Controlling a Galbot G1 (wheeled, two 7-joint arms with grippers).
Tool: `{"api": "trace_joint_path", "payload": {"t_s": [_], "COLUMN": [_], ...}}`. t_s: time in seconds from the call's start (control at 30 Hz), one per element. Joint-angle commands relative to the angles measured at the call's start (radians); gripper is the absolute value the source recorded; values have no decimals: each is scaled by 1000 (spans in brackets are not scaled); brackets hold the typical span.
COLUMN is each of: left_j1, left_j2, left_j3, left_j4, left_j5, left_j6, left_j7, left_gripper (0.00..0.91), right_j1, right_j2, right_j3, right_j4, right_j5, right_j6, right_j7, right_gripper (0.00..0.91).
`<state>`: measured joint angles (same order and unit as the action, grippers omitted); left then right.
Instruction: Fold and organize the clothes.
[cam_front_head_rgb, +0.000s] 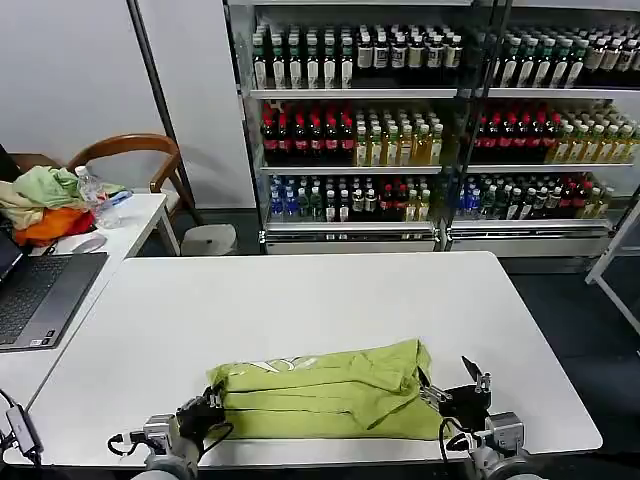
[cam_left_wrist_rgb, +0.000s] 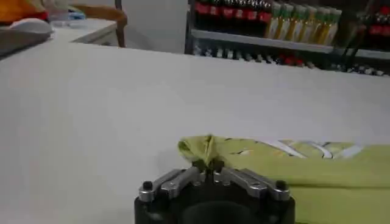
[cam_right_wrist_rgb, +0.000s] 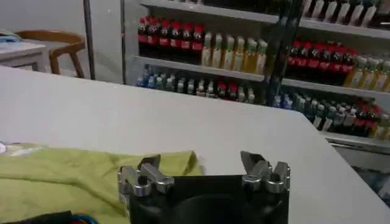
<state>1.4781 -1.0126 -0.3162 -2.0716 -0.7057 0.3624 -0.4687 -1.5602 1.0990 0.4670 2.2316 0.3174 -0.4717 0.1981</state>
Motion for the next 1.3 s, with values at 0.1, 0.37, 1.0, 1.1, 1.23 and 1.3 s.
{"api": "trace_joint_path", "payload": {"t_s": [0.1,0.37,1.0,1.1,1.23,1.3], "left_j1": [46,84,43,36,-1,-30], "left_j2": [31,113,14,-10,-30,-48], "left_j3": [-246,-462,-155,-73,-10,36], "left_j4": [-59,33,-258,-269,-229,-196], "left_j5": [-3,45,10,28,52,72], "left_j6": [54,78,65,62,42,39], "left_j7": [44,56,118,134,147,156], "left_gripper": [10,20,50,40,50,50], "right_j1": [20,22,-16,-23,-29,-34], "right_j2": [-5,-23,-52,-52,-47,-46], "right_j3": [6,21,75,89,94,95], "right_j4": [-15,-19,13,16,17,20], "right_j5": [1,11,18,14,8,0], "right_j6": [2,14,14,8,1,-1], "right_j7": [0,0,4,6,8,9], "right_gripper": [907,907,907,907,907,907]}}
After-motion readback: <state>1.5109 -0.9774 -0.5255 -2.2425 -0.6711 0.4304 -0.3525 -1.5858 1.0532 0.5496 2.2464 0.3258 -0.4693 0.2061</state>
